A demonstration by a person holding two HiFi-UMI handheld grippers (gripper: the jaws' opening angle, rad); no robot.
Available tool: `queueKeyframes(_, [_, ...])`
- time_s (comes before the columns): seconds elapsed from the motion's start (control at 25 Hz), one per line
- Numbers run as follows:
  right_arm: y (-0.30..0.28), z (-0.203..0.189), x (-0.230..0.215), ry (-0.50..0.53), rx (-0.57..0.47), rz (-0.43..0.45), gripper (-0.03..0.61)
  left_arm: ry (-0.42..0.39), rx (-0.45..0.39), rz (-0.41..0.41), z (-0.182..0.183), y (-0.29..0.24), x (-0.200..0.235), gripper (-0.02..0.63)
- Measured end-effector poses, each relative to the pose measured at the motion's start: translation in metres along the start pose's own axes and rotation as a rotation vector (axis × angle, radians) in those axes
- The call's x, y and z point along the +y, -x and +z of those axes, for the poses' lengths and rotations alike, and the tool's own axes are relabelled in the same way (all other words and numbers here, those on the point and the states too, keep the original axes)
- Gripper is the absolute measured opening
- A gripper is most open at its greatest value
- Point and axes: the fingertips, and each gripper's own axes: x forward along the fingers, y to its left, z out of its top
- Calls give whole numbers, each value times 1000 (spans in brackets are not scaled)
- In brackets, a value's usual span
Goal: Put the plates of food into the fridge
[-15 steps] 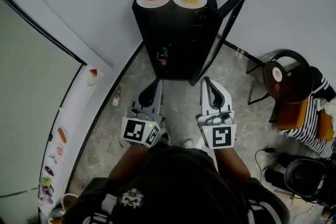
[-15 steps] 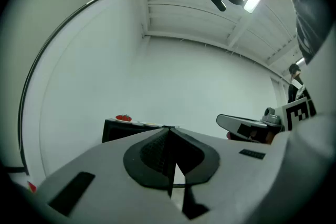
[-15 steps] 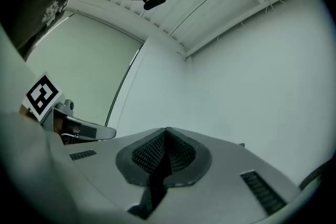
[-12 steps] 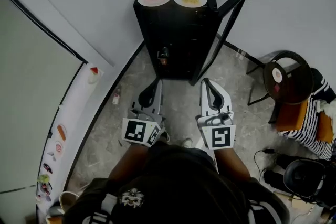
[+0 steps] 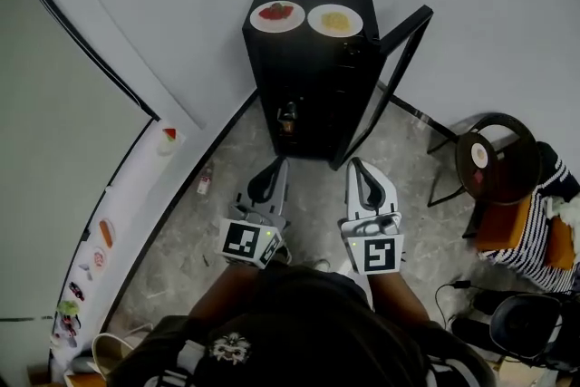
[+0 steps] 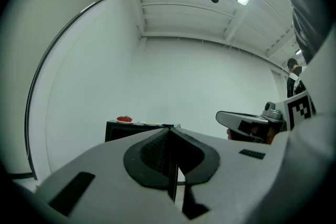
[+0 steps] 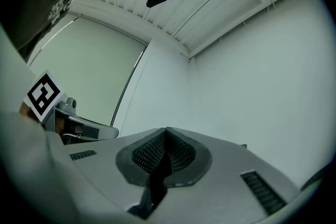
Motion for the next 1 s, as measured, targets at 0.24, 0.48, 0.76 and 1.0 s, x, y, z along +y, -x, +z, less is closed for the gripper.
queueKeyframes(0.24, [-17,-11,-7,-53,8,6,23,10,15,-3,-2,-16,13,21])
queueKeyframes(0.48, [-49,-28,-17,-113,55,-14,25,33,19,-11,-5,-40,45,21])
queueKeyframes(0.76, [-100,-29,-11,-68,23,-43,25,-93,-32,-32,6,-67,75,21])
queueKeyframes(1.0, [-129,-53,3,-51,93,-66,25,-49,-14,-58,-3,-81,105,21])
